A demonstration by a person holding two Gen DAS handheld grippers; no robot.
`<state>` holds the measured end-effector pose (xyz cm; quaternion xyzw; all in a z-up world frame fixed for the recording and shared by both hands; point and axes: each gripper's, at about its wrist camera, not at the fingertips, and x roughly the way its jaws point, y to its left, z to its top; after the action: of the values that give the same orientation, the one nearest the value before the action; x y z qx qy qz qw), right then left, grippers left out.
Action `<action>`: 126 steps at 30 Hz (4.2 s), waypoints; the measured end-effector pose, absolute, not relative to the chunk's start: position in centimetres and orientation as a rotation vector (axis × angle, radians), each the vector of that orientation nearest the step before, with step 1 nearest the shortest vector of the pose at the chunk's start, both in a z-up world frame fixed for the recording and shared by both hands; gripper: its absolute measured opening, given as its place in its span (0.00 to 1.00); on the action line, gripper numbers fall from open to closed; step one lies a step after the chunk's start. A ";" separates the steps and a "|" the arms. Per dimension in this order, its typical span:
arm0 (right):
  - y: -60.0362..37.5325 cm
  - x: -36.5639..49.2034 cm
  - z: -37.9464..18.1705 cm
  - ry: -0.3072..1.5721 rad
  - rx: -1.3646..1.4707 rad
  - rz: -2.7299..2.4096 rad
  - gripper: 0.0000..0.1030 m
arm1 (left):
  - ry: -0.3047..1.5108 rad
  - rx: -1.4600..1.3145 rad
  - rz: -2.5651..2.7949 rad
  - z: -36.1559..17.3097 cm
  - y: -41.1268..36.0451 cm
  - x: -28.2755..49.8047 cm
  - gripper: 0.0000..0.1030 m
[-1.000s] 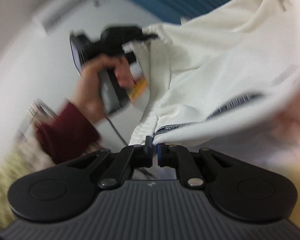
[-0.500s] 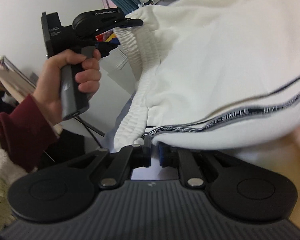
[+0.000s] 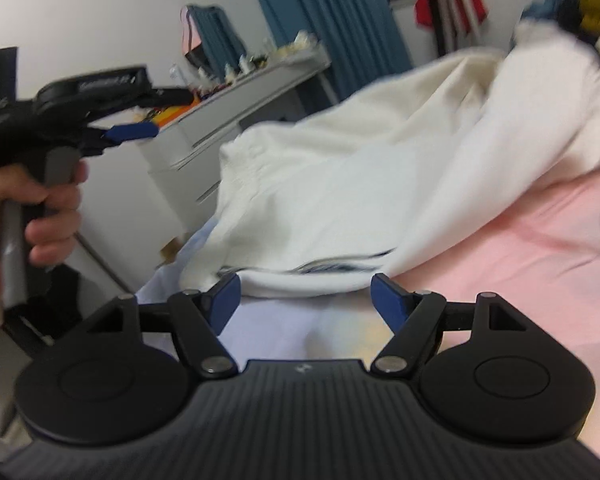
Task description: Fold clothes
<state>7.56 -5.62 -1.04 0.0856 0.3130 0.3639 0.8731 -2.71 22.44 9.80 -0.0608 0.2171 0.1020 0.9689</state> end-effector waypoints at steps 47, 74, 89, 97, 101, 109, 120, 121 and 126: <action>-25.0 4.0 -0.8 0.435 0.121 0.201 0.72 | 0.537 -0.211 -0.091 1.5 3.9 6.3 0.74; -29.4 12.9 -6.8 0.572 0.337 0.191 0.72 | 0.526 -0.088 -0.258 2.8 -1.9 26.4 0.07; -30.7 10.2 -3.8 0.470 0.357 0.133 0.72 | 0.459 0.056 -0.519 -1.6 -5.9 4.6 0.07; -30.1 11.0 -2.4 0.460 0.366 0.253 0.72 | 0.527 -0.001 -0.493 -7.0 -4.9 1.6 0.07; -28.7 14.7 -0.8 0.472 0.319 0.358 0.70 | 0.544 -0.028 -0.513 -7.6 -3.8 1.4 0.08; -27.6 24.5 -1.2 0.487 0.344 0.382 0.65 | 0.616 0.012 -0.548 -9.7 -4.9 2.9 0.09; -26.5 34.2 -4.8 0.506 0.306 0.432 0.16 | 0.628 -0.029 -0.602 -11.3 -4.7 5.3 0.09; -26.2 34.4 -5.1 0.508 0.288 0.432 0.10 | 0.629 -0.033 -0.606 -11.4 -4.7 5.6 0.09; -28.0 33.6 -4.3 0.459 0.324 0.383 0.07 | 0.595 -0.053 -0.617 -10.9 -4.5 5.5 0.09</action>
<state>33.55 -28.01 -4.28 0.1589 0.2250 0.1880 0.9428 5.48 -4.51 -10.87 -0.0257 0.2887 -0.2993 0.9091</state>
